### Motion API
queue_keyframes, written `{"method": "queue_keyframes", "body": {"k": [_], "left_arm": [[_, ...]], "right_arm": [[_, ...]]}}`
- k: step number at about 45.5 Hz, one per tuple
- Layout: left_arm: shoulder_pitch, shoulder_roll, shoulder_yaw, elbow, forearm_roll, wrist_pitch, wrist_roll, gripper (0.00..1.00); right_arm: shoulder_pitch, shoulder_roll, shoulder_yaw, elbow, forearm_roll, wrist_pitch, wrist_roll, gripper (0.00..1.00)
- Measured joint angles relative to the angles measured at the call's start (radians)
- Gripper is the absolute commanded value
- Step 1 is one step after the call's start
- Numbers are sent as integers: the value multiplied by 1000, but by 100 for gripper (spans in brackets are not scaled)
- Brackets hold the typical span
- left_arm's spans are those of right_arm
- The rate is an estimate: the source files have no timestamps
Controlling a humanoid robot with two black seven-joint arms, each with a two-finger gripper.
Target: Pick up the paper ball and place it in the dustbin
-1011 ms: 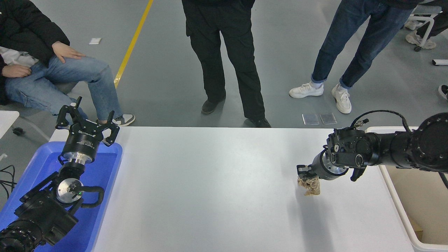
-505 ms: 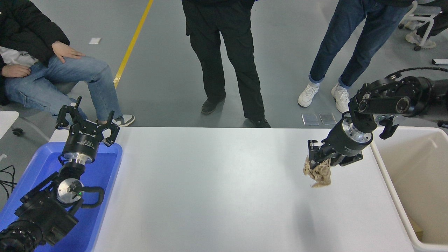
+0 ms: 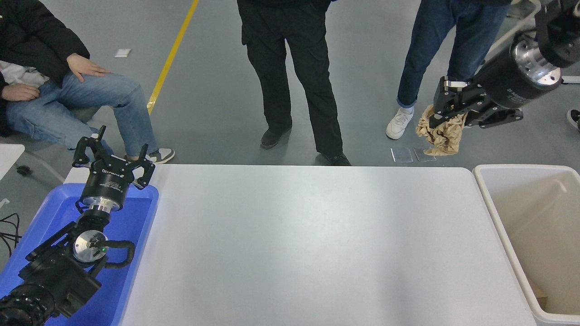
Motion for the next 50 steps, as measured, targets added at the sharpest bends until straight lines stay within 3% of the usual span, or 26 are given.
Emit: {"method": "queue_keyframes", "body": {"k": [26,38,50], "left_arm": [[0,0,-1,0,-4,0,-2,98],[0,0,-2,0,-6,2,-3,98],[0,0,-2,1,-6,3,-3,98]], "right_arm": [[-17,-67,-217,-19,-12,4,-4,0],[-189,-227,-291,-86,-25,-2,-5,0],[-535,-382,-144,-166,-78,-308,-6,0]]}}
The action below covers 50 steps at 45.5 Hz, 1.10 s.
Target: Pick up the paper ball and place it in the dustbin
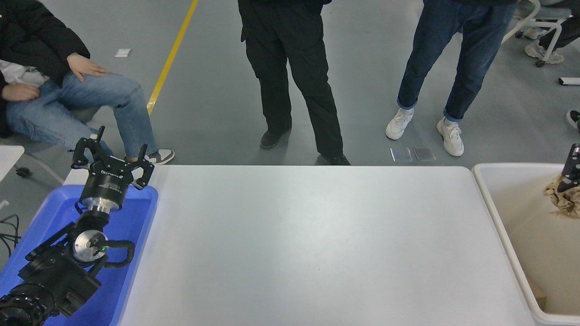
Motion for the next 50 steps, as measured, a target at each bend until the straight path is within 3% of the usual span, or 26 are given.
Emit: {"method": "queue_keyframes", "body": {"k": [13,30,50], "left_arm": [[0,0,-1,0,0,0,-1,98],[0,0,-1,0,0,0,-1,98],[0,0,-3,-1,0,0,-1,98]], "right_arm": [[-449,-27,291,-279,-14,-258,0,0],[-907,141,638,-705,-19,-394,2,0],[-1050,310,763,-916,-20,-498,6,0]]}}
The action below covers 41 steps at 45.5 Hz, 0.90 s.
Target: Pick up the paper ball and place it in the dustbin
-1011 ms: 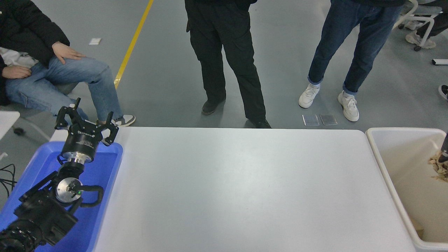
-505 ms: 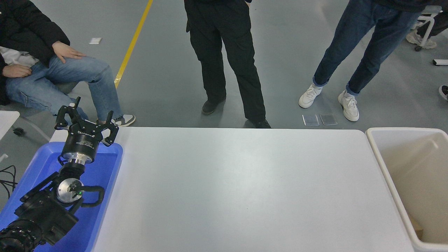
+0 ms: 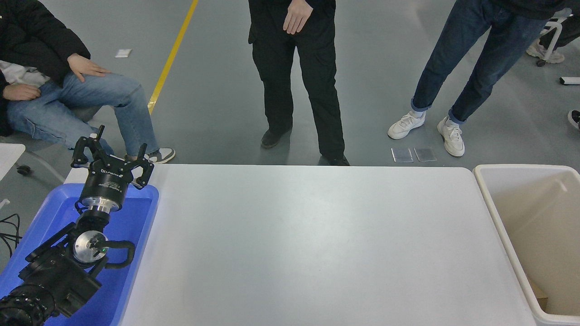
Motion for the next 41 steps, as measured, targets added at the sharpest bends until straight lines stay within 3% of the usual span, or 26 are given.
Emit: {"method": "queue_keyframes", "body": {"k": [11,15,21,41], "left_arm": [[0,0,0,0,0,-1,0,98],[0,0,0,0,0,-1,0,98],[0,0,0,0,0,-2,0,98],[0,0,1,0,0,-2,0,98]], "right_arm": [[-15,53,8,-26,-3,-22,1,0],[-15,63,11,-31,-3,-27,1,52],[-9,72,15,-36,-3,-66,1,85],[-12,81,21,-33,1,-196,1,87]]}}
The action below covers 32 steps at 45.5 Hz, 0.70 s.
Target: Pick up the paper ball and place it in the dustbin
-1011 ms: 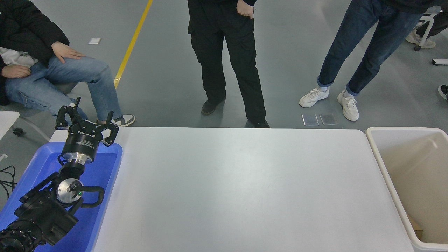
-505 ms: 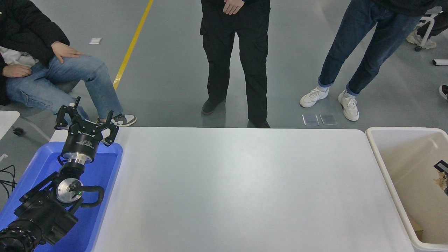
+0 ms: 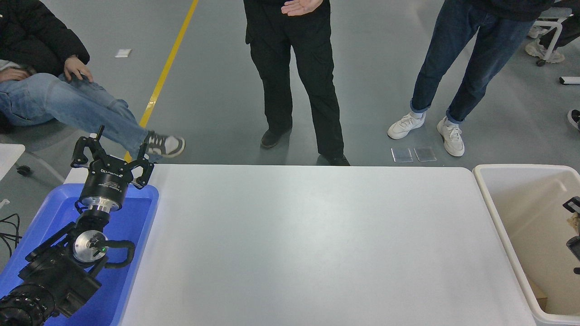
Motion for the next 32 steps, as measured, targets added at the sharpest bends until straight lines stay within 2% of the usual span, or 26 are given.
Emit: {"method": "queue_keyframes", "body": {"k": [10,15,24,32], "left_arm": [[0,0,0,0,0,0,0,98],[0,0,0,0,0,0,0,98],[0,0,0,0,0,0,0,98],[0,0,1,0,0,0,0,98]], "right_arm": [[3,-2,3,2,1,-13,0,88],[7,-4,18,5,2,-16,0,96],[35,-13,54,23,3,-16,0,100],[114,-95,28,177,4,-6,-1,100]]}}
